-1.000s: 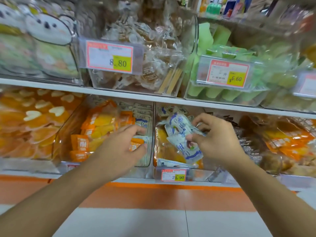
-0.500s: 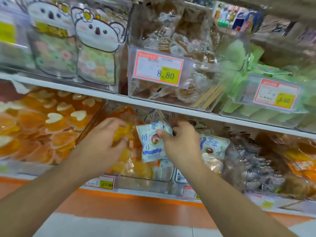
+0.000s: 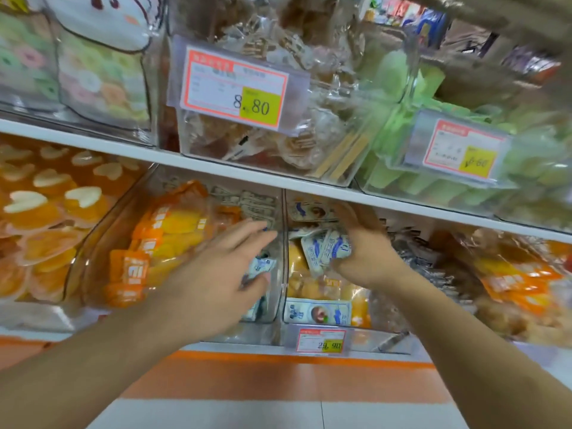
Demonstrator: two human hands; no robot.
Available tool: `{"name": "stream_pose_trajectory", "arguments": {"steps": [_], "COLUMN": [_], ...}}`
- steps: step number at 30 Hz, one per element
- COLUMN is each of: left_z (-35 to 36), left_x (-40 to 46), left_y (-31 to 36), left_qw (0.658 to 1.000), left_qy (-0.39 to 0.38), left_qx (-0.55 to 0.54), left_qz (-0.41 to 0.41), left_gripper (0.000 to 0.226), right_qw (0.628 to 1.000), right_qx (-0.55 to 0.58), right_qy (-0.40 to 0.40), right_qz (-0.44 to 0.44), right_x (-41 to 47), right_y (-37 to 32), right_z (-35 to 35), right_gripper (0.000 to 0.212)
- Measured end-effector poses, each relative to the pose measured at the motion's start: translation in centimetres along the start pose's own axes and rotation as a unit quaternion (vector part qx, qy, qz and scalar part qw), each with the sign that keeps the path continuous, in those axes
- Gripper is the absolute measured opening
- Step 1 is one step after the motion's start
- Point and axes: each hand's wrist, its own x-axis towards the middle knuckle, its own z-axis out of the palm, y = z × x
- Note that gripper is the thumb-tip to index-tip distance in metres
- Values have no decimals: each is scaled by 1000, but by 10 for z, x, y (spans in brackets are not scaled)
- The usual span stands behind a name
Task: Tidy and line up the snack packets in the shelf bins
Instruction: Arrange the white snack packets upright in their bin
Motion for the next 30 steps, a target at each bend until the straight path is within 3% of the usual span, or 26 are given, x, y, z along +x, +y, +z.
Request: {"name": "stream_pose_trajectory", "arguments": {"steps": [4, 10, 18, 22, 25, 28, 30], "left_z": [13, 23, 23, 17, 8, 1, -4], "left_x": [12, 15, 11, 11, 10, 7, 4], "left_y": [18, 22, 26, 30, 37, 44, 48], "left_qw": [999, 998, 1000, 999, 998, 997, 996], "left_qy": [-21, -42, 7, 38, 60, 65, 74], "left_qx": [24, 55, 4, -7, -16, -12, -7], "left_qz": [17, 13, -3, 0, 20, 35, 44], "left_gripper": [67, 67, 62, 58, 73, 90, 86], "right_qw": [999, 992, 984, 971, 953, 929, 909], "right_qx": [-19, -88, -8, 26, 42, 46, 55], "right_qy": [-41, 66, 176, 237, 295, 343, 366], "right_qz": [-24, -54, -10, -23, -56, -135, -190], "right_x": [10, 0, -14, -26, -39, -56, -66], "right_y": [9, 16, 21, 18, 12, -6, -22], "right_z": [7, 23, 24, 17, 4, -10, -15], "right_gripper": [108, 71, 18, 18, 23, 21, 23]}}
